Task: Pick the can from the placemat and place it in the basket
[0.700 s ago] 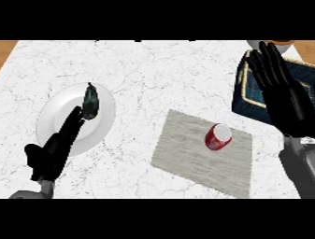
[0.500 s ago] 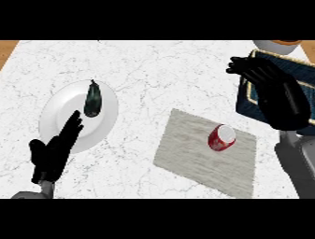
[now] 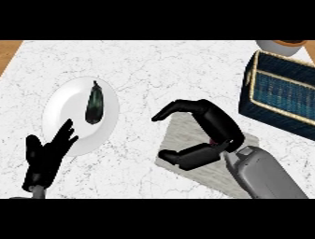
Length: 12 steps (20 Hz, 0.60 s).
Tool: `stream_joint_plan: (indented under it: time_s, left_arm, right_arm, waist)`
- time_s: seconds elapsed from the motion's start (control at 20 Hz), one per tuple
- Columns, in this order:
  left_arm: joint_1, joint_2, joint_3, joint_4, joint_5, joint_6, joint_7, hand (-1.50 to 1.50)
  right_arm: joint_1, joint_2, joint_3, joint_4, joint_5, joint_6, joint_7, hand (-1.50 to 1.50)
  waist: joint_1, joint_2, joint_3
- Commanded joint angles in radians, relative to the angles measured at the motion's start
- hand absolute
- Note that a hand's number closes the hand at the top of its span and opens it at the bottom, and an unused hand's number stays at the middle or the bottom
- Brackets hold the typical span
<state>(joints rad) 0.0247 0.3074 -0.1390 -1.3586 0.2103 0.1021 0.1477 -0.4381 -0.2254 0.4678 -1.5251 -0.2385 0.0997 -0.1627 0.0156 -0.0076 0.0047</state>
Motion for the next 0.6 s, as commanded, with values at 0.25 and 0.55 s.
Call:
stream_joint_plan:
  time_s: [0.25, 0.55]
  left_arm:
    - [0.087, 0.011, 0.015, 0.038, 0.003, 0.023, 0.062, 0.0]
    - [0.082, 0.019, 0.009, -0.011, -0.001, 0.026, 0.095, 0.0]
  right_arm:
    - [-0.138, -0.261, 0.042, -0.075, 0.433, -0.149, 0.304, -1.5]
    - [-0.301, -0.483, -0.035, -0.195, 0.409, 0.102, 0.534, -1.5]
  waist:
    - [-0.048, -0.015, -0.011]
    - [-0.038, -0.006, -0.007]
